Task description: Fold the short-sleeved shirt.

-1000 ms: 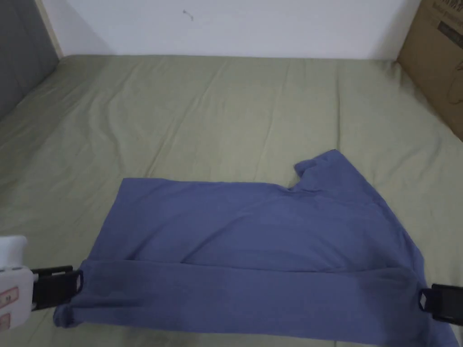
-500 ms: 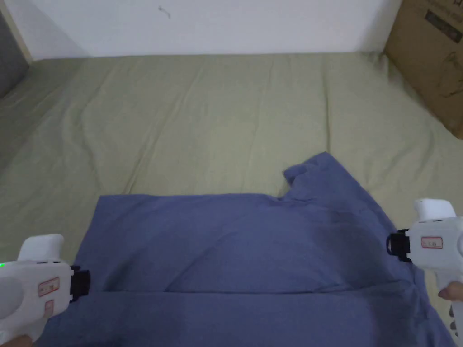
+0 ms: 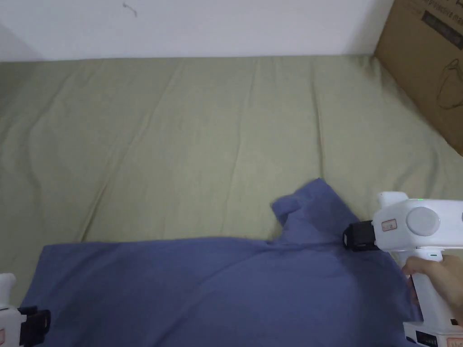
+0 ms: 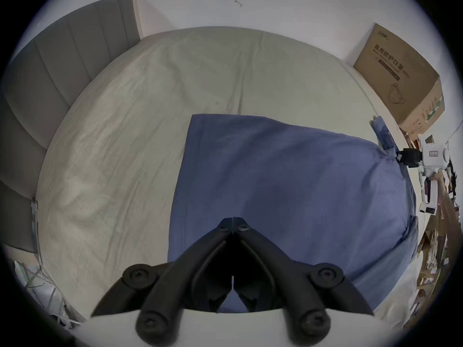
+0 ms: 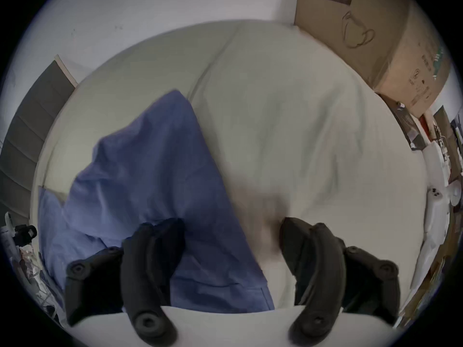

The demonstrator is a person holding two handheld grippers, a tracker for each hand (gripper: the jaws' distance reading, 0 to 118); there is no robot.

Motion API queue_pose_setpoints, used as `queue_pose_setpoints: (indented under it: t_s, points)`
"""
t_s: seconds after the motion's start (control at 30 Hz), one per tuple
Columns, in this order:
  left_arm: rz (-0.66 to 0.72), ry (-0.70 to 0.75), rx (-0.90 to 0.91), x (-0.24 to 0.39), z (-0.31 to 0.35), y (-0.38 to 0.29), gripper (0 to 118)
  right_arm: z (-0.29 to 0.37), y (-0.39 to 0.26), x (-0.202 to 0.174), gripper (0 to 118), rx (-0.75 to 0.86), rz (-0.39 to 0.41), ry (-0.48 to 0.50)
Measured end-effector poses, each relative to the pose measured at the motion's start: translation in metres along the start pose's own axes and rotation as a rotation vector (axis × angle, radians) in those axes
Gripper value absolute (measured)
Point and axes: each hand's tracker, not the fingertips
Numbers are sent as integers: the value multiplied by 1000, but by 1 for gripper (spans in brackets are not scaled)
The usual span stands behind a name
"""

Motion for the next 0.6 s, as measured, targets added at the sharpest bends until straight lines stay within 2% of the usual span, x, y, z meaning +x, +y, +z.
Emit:
queue_pose_setpoints:
  t_s: [0.03, 0.07, 0.1, 0.13, 0.17, 0.23, 0.3, 0.53, 0.57, 0.6]
  points:
    - [2, 0, -3, -1, -1, 0, 0, 5, 0, 1, 69, 11, 6, 14]
    - [4, -1, -6, -2, -2, 0, 0, 11, 1, 1, 27, 21, 11, 8]
    - [6, -1, -8, -3, -2, 1, 0, 19, 1, 0, 0, 63, 34, -8]
    - [6, 0, -8, -3, -1, 1, 0, 24, 2, 1, 0, 71, 48, 2]
    - [4, 0, -9, -4, -2, 1, 0, 28, 4, 3, 0, 61, 30, 14]
    - [9, 7, -5, -5, -2, 2, 0, 33, 6, 6, 0, 49, -15, 99]
    - [22, 7, -2, -7, 0, 3, 0, 39, 7, 4, 0, 72, -5, 59]
    - [32, -1, 38, -15, -2, 32, 0, 39, 9, 0, 0, 70, 3, 53]
    - [44, -3, 56, -17, -5, 40, 4, 40, 8, 0, 0, 71, -1, 59]
    - [56, -12, 69, -18, -9, 50, 22, 38, 6, -2, 0, 72, -4, 61]
